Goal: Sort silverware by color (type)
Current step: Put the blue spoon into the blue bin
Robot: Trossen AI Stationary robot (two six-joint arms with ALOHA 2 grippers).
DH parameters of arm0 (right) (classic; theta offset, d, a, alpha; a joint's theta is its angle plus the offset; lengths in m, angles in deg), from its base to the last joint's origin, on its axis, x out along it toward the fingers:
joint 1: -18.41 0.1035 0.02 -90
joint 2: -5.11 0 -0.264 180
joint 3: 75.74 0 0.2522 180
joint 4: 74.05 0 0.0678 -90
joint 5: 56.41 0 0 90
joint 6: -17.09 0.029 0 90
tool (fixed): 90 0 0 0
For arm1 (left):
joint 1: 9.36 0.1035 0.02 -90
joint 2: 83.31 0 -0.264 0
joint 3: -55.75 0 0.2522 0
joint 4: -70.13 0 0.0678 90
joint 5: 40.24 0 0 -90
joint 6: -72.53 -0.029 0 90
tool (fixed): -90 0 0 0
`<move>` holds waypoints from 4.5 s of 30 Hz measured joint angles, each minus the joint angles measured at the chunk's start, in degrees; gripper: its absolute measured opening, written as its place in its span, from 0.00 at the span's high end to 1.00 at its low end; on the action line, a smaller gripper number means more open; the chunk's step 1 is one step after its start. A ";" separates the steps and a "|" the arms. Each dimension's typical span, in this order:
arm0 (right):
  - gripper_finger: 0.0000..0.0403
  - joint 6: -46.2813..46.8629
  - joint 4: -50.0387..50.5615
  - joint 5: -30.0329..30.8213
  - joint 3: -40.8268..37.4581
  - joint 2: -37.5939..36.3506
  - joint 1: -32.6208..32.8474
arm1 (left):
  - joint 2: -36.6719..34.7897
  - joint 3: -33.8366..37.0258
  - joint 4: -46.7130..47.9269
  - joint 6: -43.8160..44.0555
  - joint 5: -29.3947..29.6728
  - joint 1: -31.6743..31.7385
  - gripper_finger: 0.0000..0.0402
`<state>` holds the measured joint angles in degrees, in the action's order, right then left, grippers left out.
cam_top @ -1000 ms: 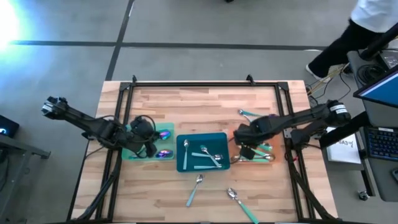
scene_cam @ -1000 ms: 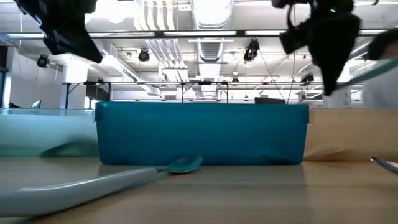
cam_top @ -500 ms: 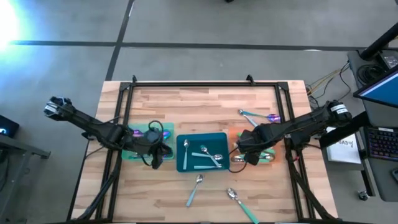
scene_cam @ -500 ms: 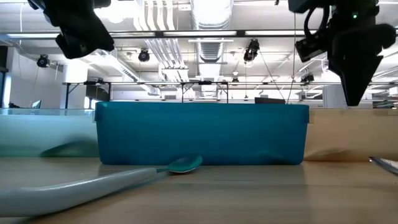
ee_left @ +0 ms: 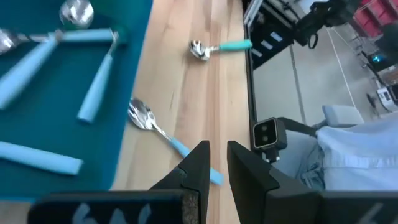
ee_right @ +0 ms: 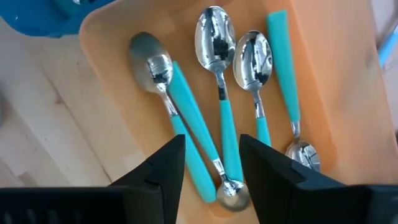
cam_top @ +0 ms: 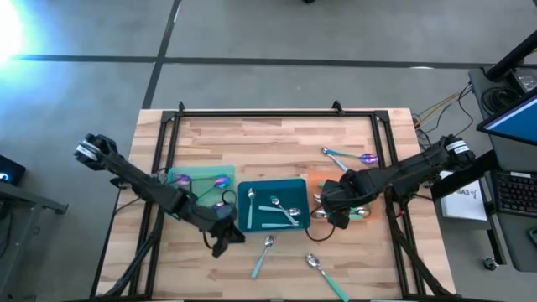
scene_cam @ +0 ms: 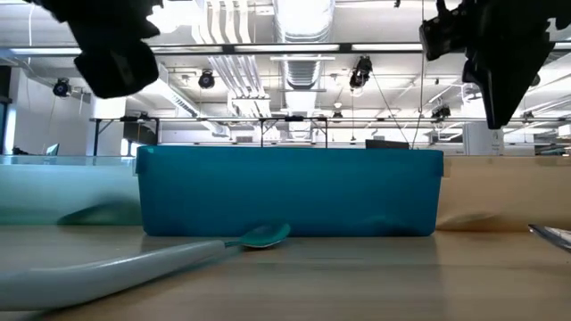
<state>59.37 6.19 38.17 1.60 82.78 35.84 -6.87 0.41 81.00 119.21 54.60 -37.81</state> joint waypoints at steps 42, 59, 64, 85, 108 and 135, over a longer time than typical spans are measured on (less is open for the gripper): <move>0.67 1.66 -2.31 -0.06 -0.71 0.09 11.41 | 56.14 -68.20 61.75 19.78 6.86 -6.28 0.72; 0.68 1.67 -3.01 0.13 -0.71 0.09 12.09 | 58.52 -68.59 67.30 25.81 3.69 -7.06 0.72; 0.67 1.67 -4.33 0.13 -0.71 0.09 12.09 | 58.04 -66.22 63.66 26.07 1.83 -6.99 0.72; 0.72 4.40 -6.51 0.24 -0.43 0.11 12.07 | 53.36 -65.48 78.97 22.86 8.07 -7.29 0.93; 0.64 -28.75 -60.86 9.05 -2.18 0.87 11.80 | 39.88 -62.40 54.44 11.29 47.67 -7.08 0.93; 0.61 -37.26 -73.00 28.48 -2.33 0.87 11.07 | 40.43 -62.53 46.48 9.33 71.19 -8.15 0.93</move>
<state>22.11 -66.81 66.64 -0.73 83.66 46.91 33.55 -62.12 127.49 128.54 125.79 -45.96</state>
